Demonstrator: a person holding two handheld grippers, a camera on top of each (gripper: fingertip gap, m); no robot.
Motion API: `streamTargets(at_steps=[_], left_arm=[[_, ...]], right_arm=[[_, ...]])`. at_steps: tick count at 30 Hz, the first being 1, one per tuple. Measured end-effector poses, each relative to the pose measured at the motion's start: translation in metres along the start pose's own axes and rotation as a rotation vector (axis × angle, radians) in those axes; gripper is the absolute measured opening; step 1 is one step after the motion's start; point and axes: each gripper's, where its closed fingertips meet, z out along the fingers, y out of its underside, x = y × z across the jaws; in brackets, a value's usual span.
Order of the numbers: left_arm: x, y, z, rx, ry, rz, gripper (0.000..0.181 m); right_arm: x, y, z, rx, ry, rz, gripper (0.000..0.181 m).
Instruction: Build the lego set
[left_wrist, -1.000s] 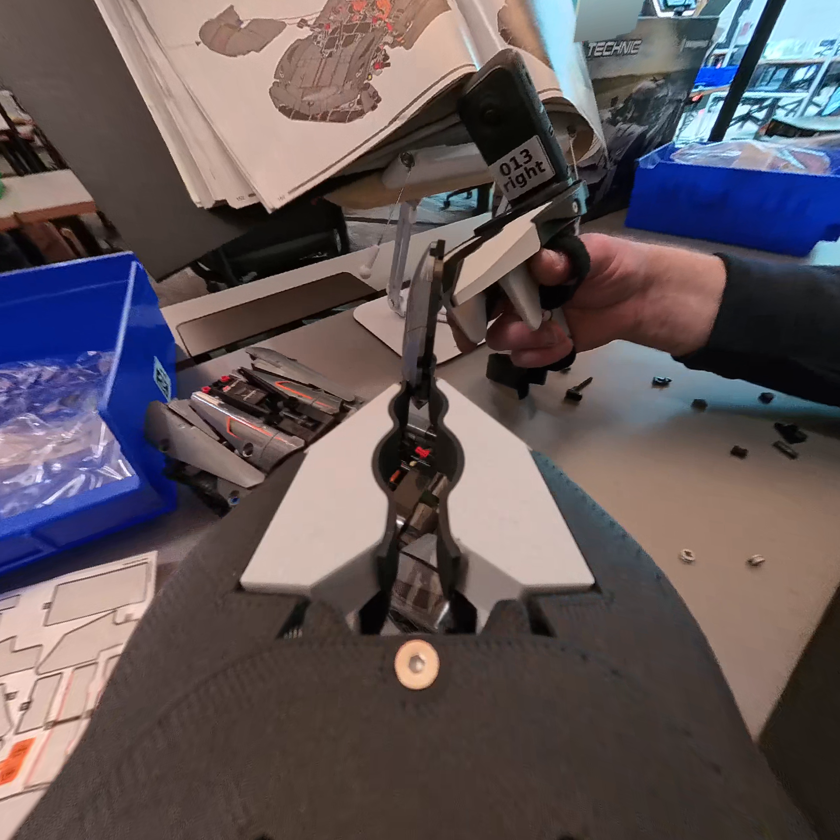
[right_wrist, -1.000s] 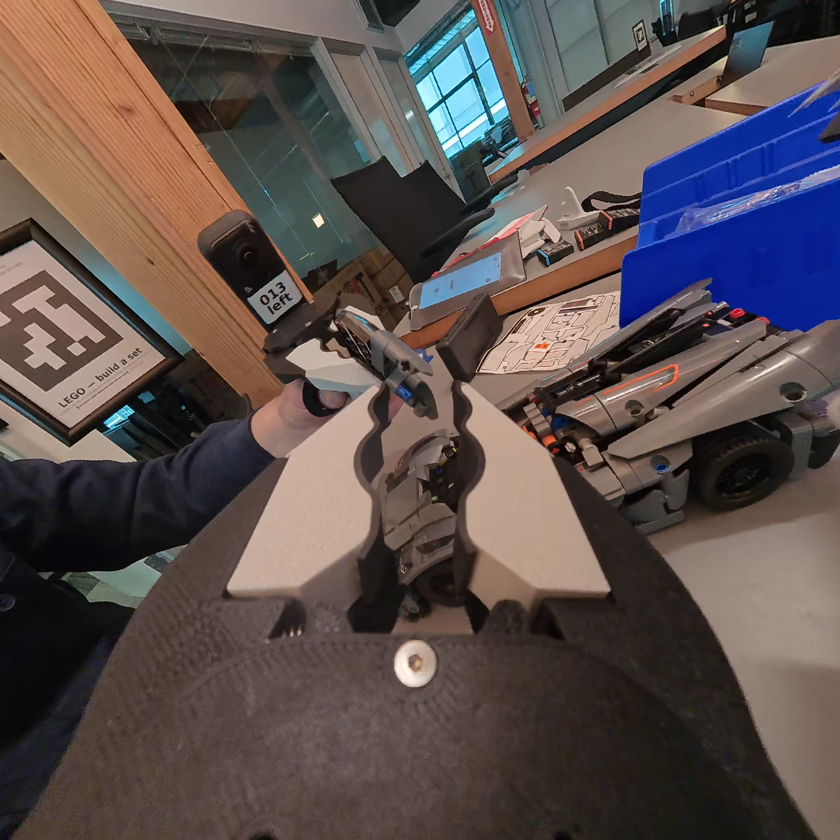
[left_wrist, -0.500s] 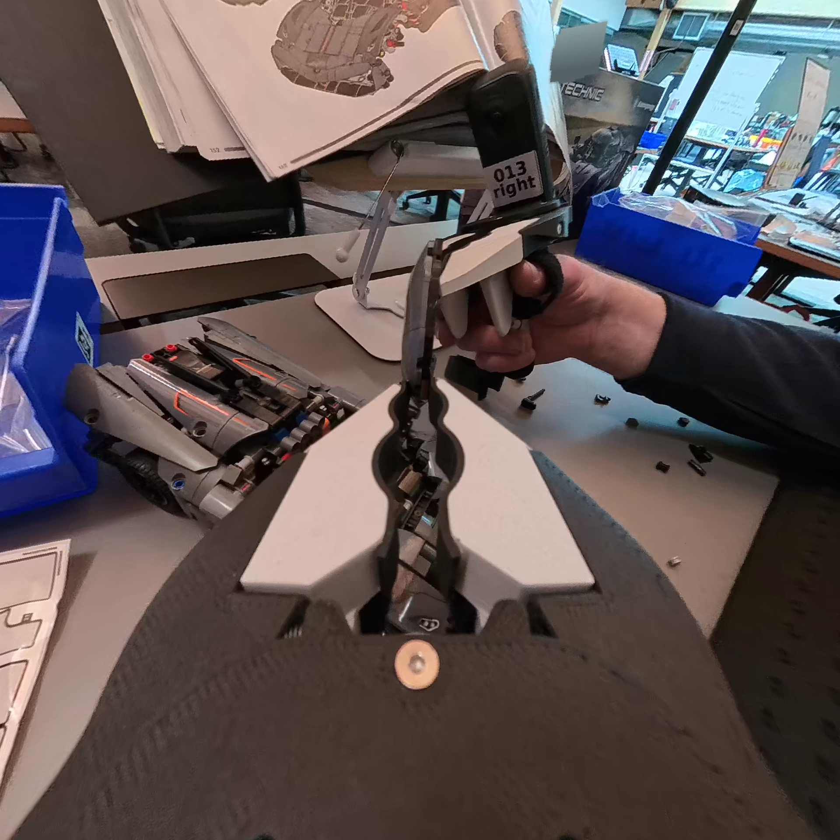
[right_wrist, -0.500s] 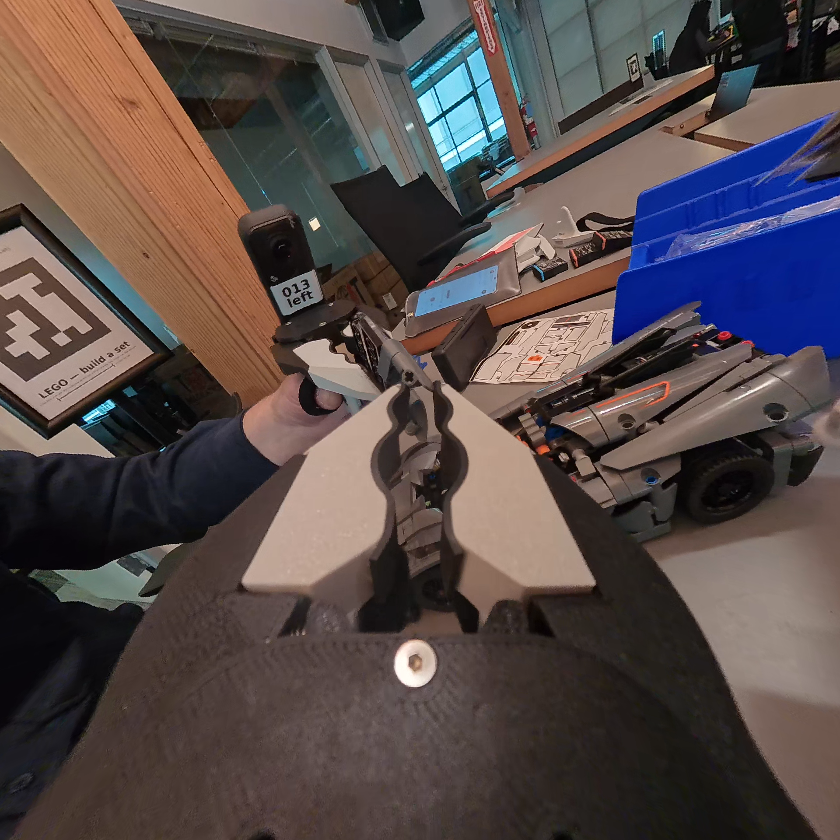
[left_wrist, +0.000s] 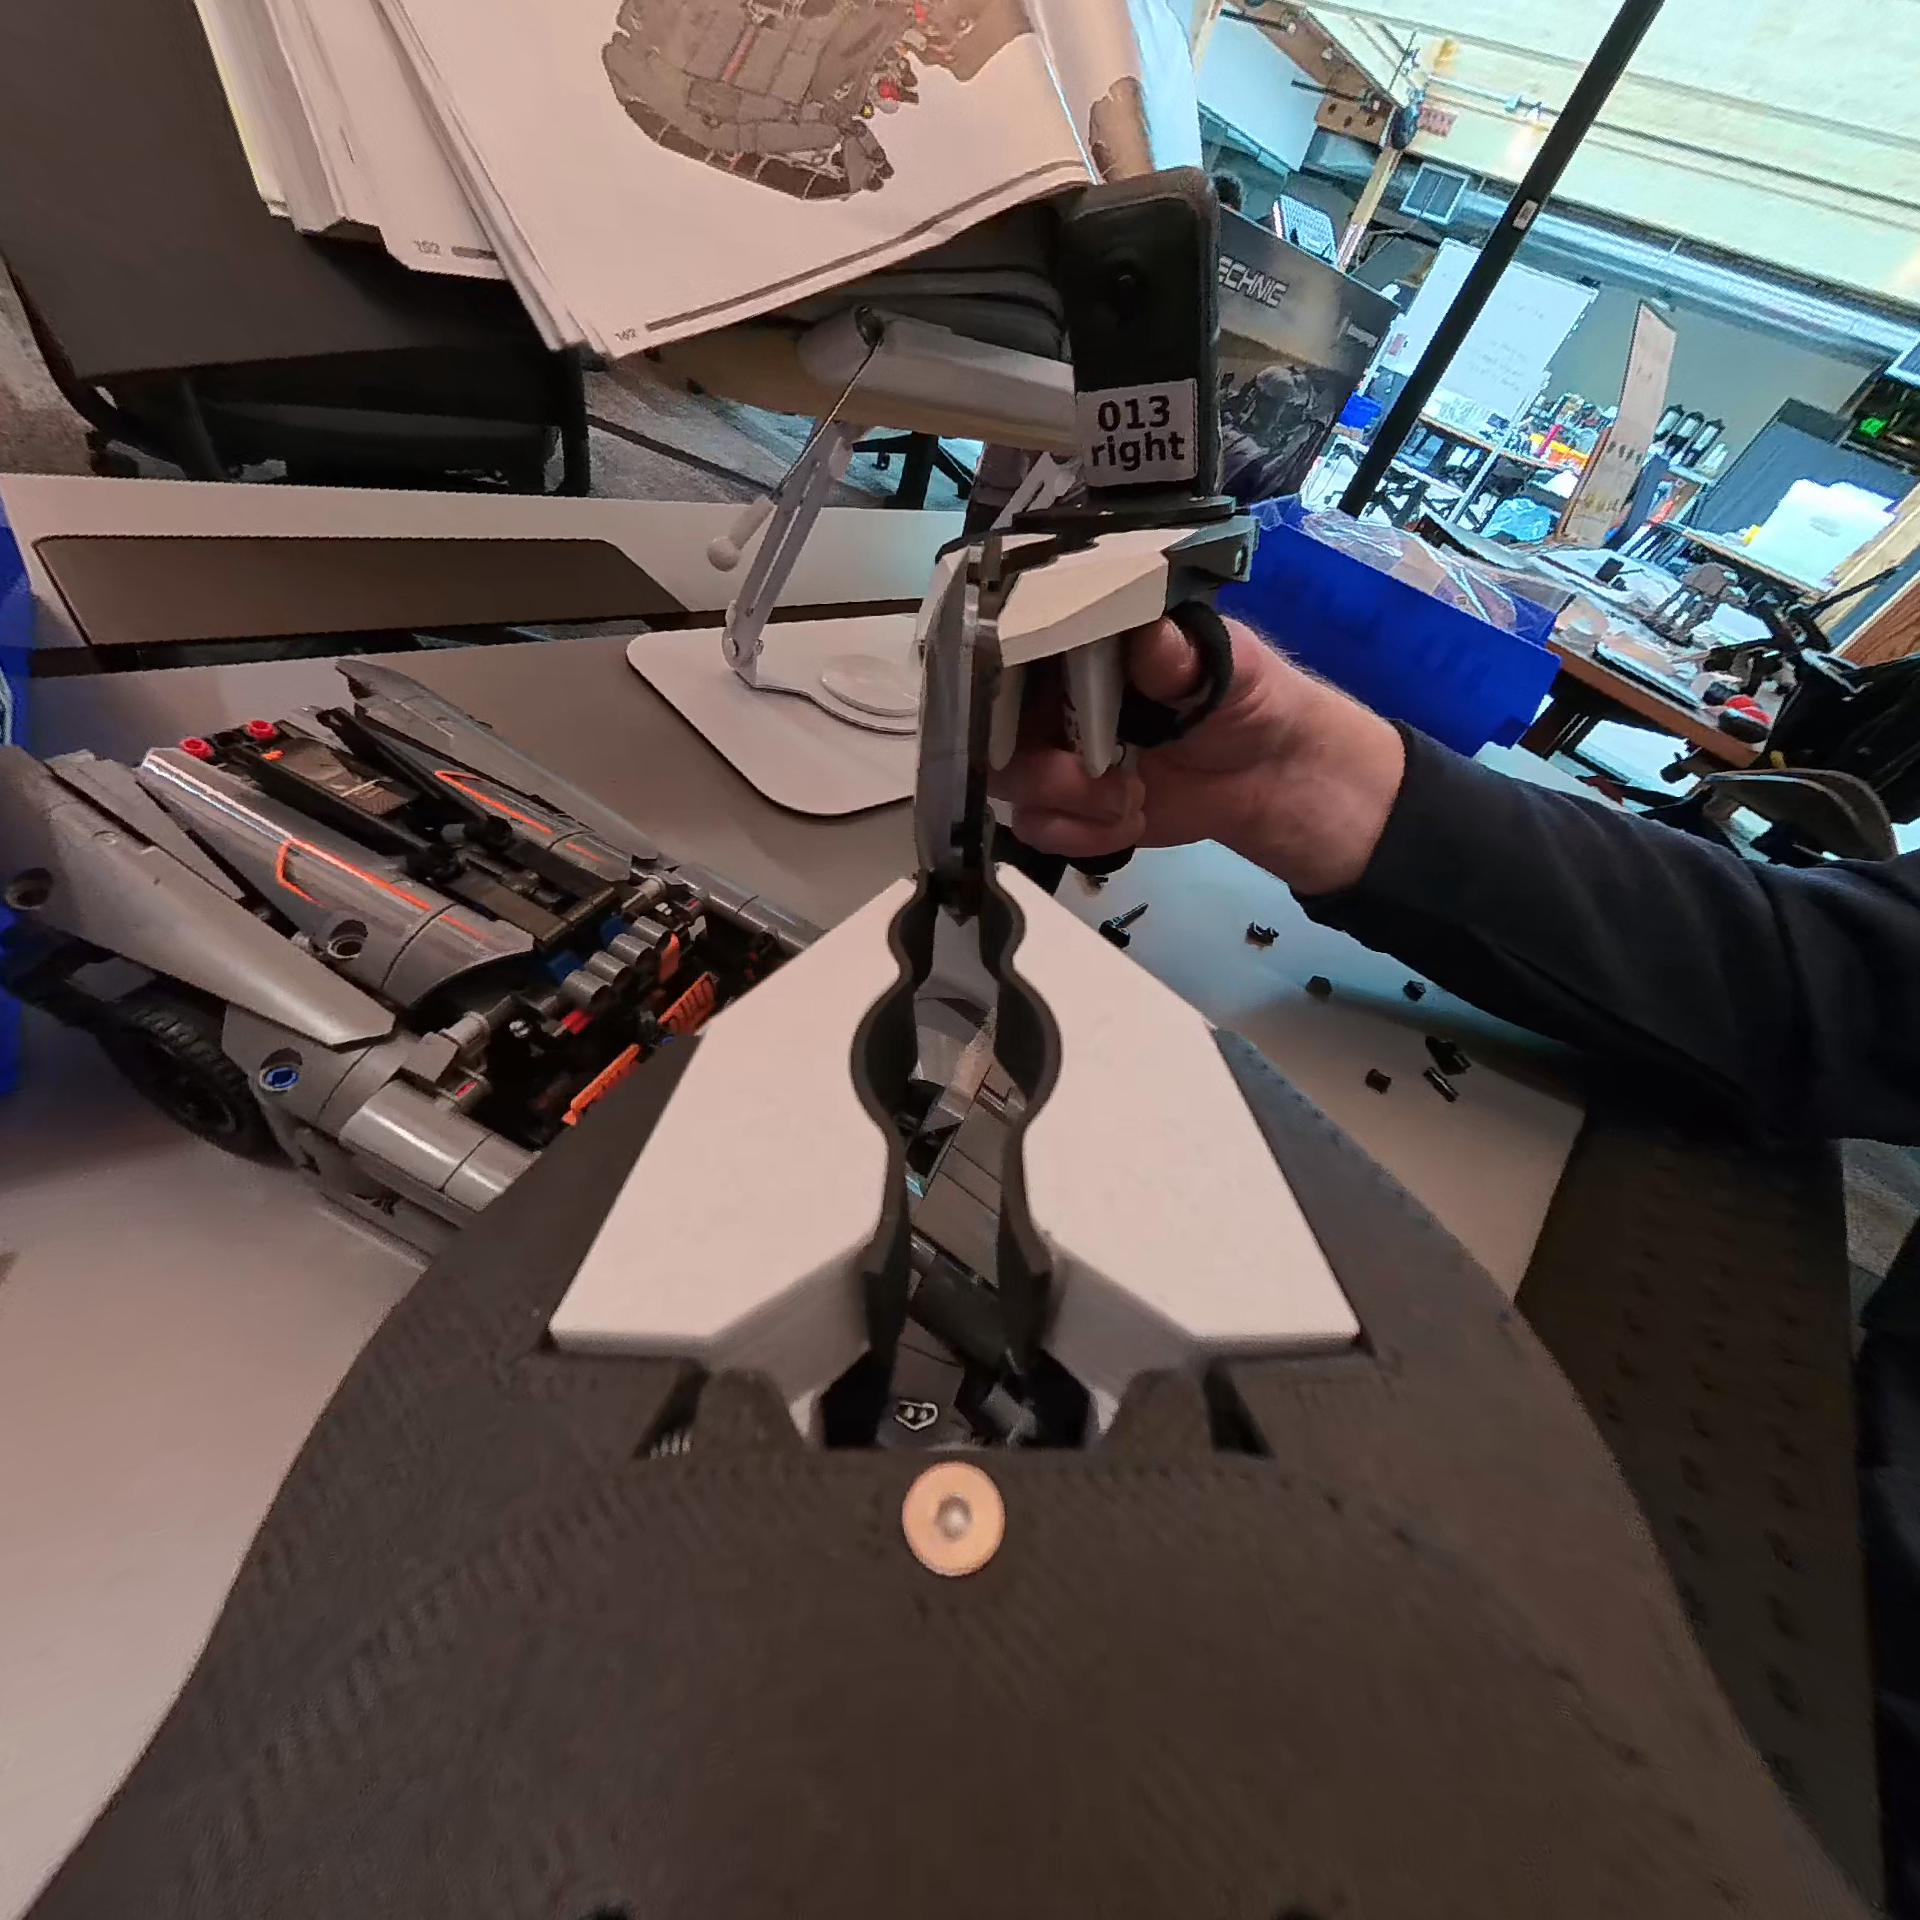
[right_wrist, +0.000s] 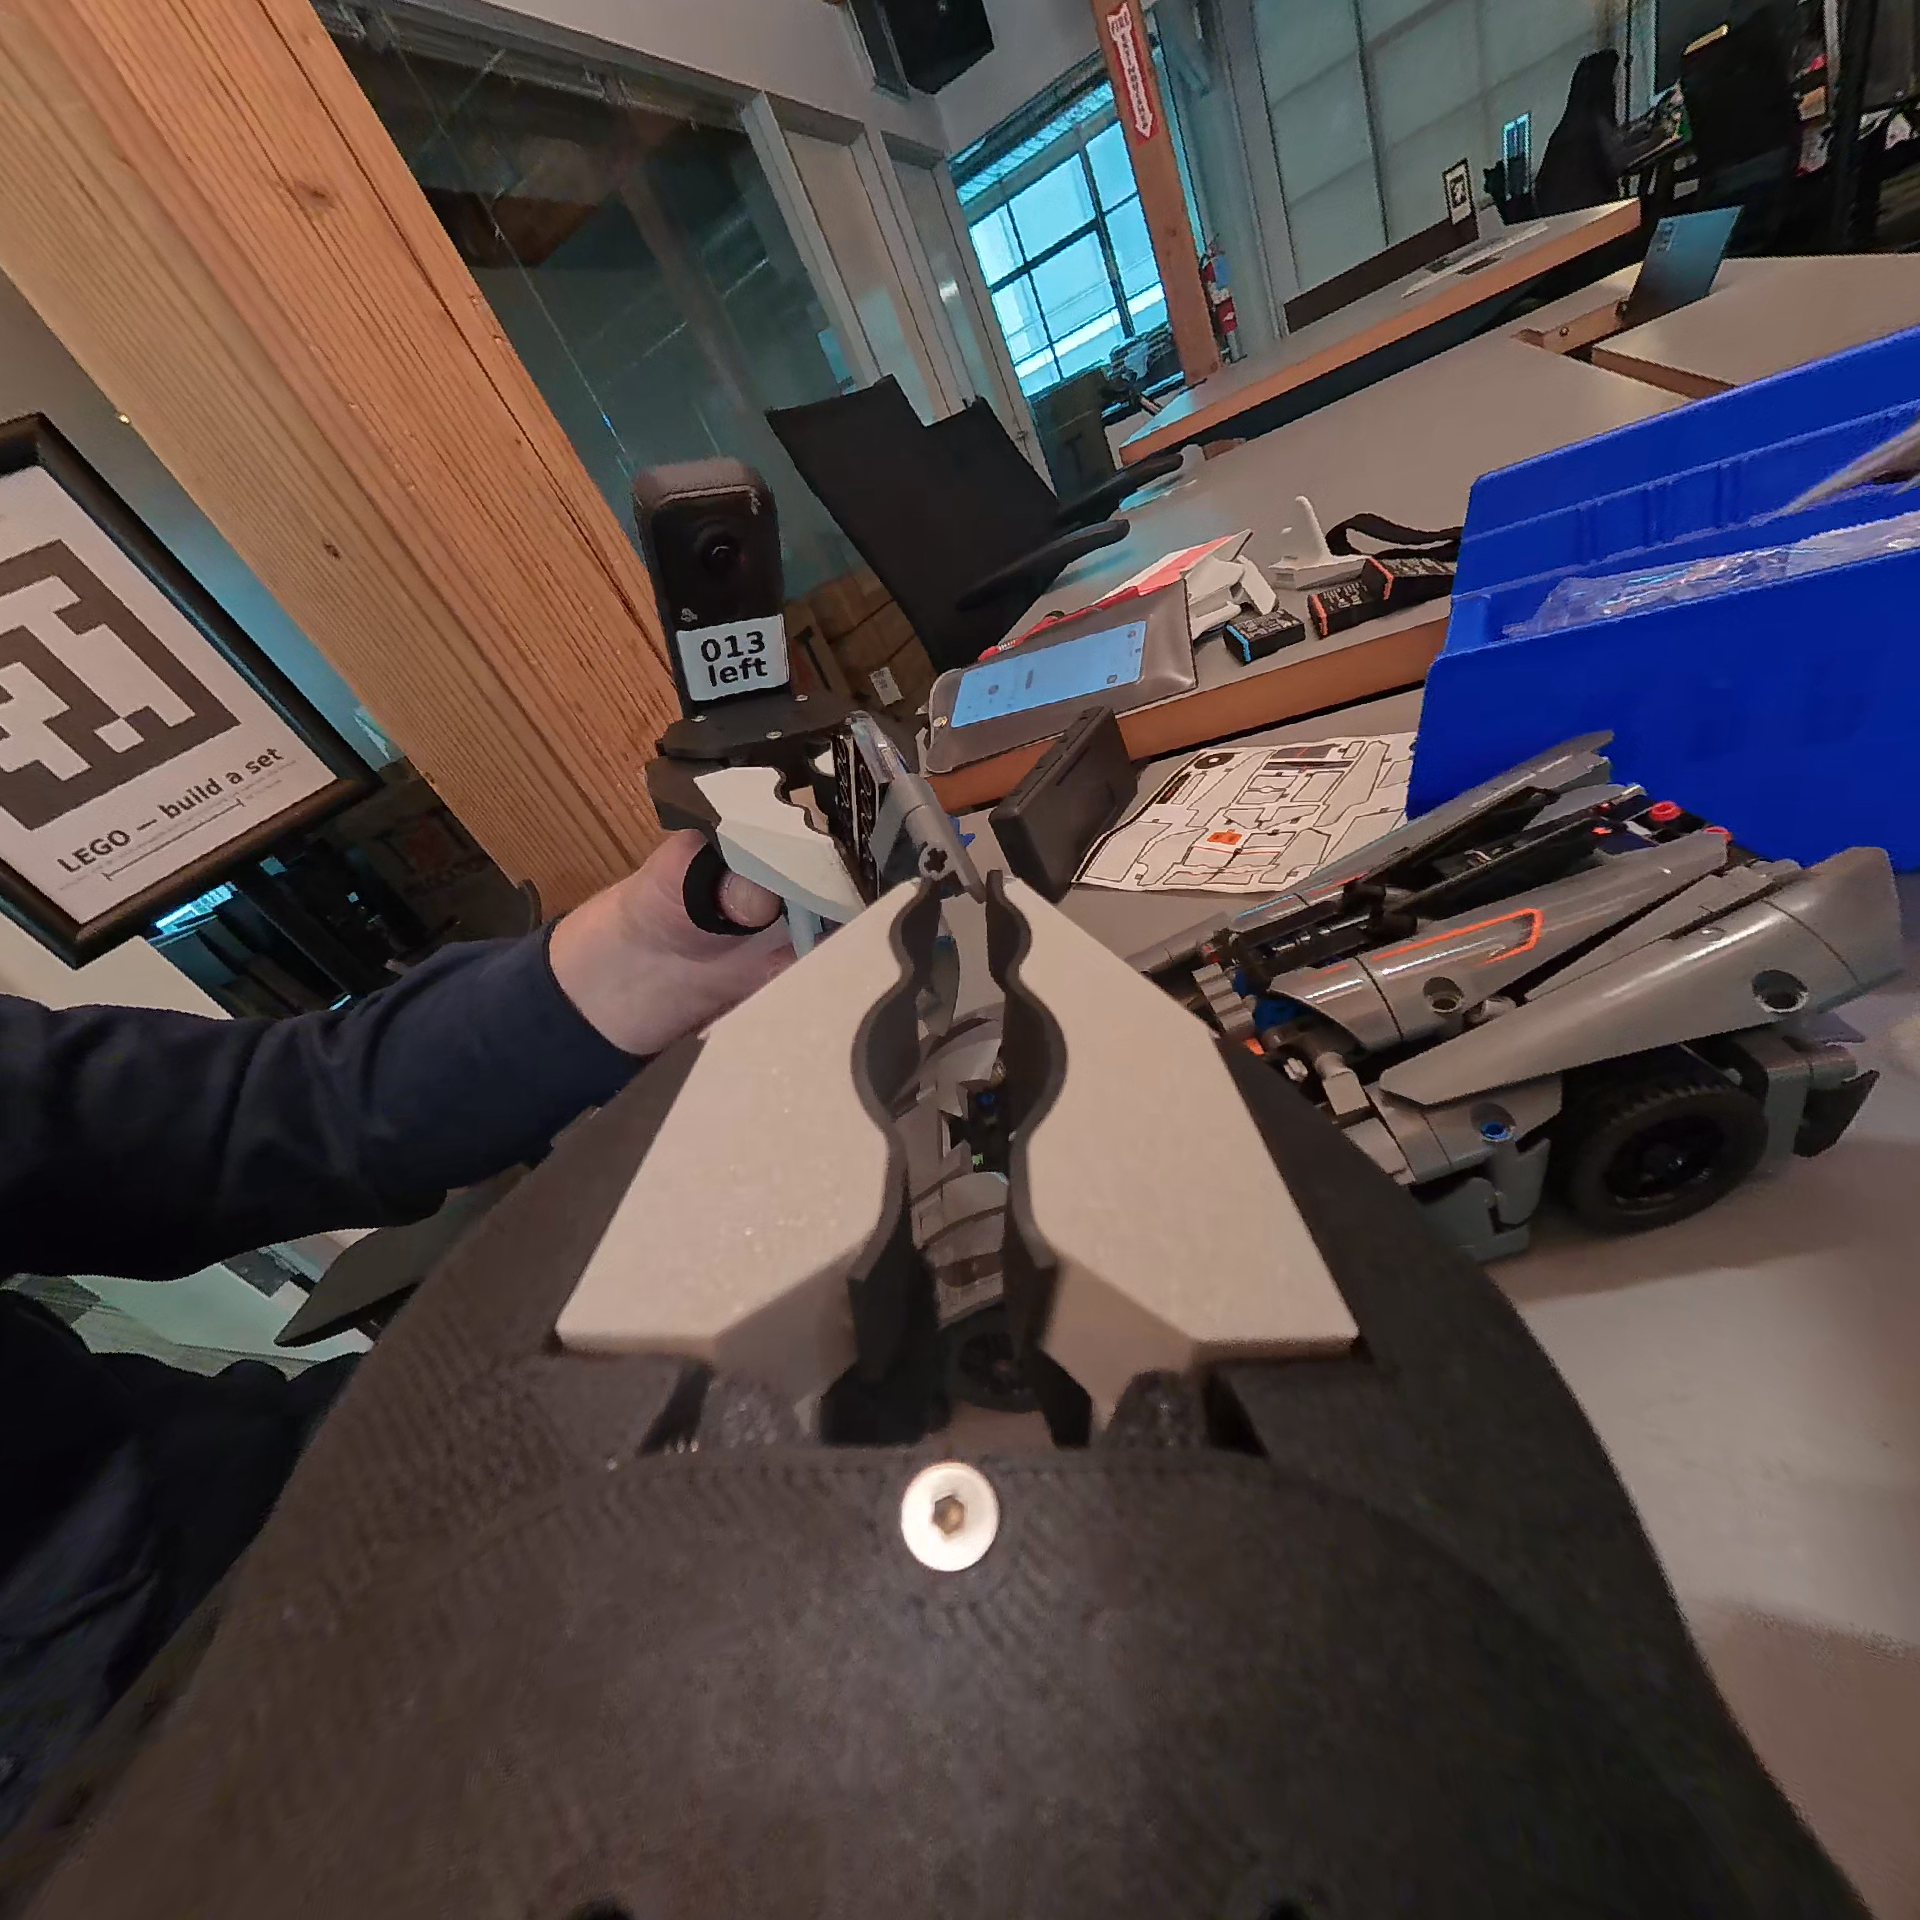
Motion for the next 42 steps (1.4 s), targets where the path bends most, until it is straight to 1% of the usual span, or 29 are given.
streamTargets(at_steps=[22,25,30,31,34,37,42], left_arm=[[-0.002,0.001,-0.003,-0.034,-0.014,0.077,0.006],[-0.006,-0.001,-0.005,-0.038,-0.032,0.102,0.006],[-0.001,-0.004,-0.006,-0.037,0.004,0.116,0.006],[-0.001,-0.005,-0.006,-0.034,0.009,0.110,0.006],[-0.001,-0.004,-0.006,-0.034,0.004,0.112,0.006],[0.001,-0.003,-0.005,-0.035,0.017,0.100,0.005],[0.003,0.001,-0.004,-0.060,0.033,0.079,0.005]], right_arm=[[-0.005,0.001,0.000,-0.013,-0.029,-0.007,0.005],[-0.007,0.001,0.000,-0.016,-0.034,-0.021,0.000],[-0.006,-0.001,-0.002,-0.006,-0.025,-0.029,0.000],[-0.005,-0.002,-0.002,-0.007,-0.017,-0.033,0.001],[-0.004,-0.002,-0.001,-0.014,-0.002,-0.043,0.015],[-0.008,0.000,0.002,-0.026,-0.006,-0.075,0.020],[-0.011,0.004,0.005,-0.050,-0.009,-0.108,0.010]])
